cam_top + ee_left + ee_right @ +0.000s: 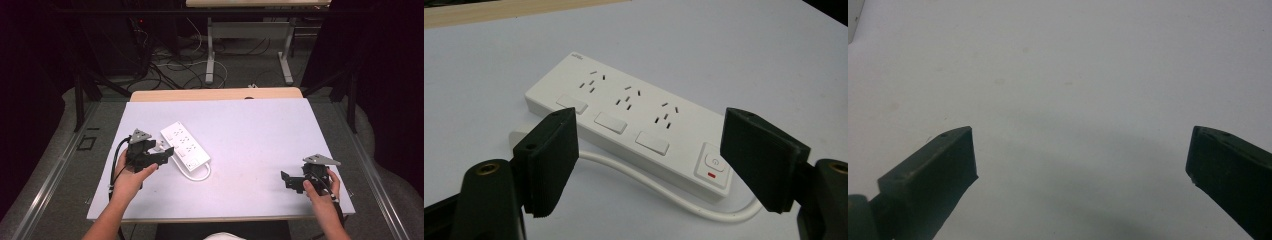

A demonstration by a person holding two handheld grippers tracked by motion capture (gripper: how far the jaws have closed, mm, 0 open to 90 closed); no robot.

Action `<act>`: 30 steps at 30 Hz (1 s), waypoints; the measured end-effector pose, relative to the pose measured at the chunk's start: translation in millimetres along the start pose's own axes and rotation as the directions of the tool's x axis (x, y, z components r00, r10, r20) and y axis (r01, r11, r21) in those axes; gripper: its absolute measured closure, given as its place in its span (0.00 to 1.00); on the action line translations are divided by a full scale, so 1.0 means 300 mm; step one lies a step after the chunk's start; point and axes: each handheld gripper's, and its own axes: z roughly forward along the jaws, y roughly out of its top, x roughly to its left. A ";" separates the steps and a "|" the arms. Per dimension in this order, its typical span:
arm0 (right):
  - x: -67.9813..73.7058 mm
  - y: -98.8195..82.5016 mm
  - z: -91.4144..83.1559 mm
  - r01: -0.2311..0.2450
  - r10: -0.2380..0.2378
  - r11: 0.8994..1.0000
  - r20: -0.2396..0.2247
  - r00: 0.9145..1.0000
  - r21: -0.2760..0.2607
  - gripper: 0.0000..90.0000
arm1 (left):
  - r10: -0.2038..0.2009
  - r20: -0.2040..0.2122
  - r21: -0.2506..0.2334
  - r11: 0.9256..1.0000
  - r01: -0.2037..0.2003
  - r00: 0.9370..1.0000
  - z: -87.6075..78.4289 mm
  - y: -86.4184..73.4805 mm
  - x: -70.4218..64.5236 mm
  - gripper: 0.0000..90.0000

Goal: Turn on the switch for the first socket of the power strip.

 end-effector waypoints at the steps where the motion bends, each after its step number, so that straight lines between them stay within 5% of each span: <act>1: 0.000 0.000 0.001 0.001 -0.001 1.000 0.001 1.000 0.000 0.00 | 0.002 -0.004 -0.003 1.000 -0.002 1.000 0.002 0.003 0.000 0.27; 15: 0.004 -0.001 0.006 -0.002 0.002 1.000 -0.010 1.000 0.006 0.00 | -0.054 0.004 0.004 0.999 0.054 0.999 0.039 0.075 -0.002 0.28; 27: 0.007 -0.003 0.008 -0.006 0.006 1.000 -0.015 1.000 0.009 0.00 | -0.090 -0.004 0.056 0.994 0.090 0.996 0.084 0.123 -0.012 0.32; 30: 0.007 -0.003 0.009 -0.004 0.004 1.000 -0.018 1.000 0.011 0.00 | -0.144 0.012 0.121 0.982 0.141 0.990 0.102 0.130 -0.007 0.32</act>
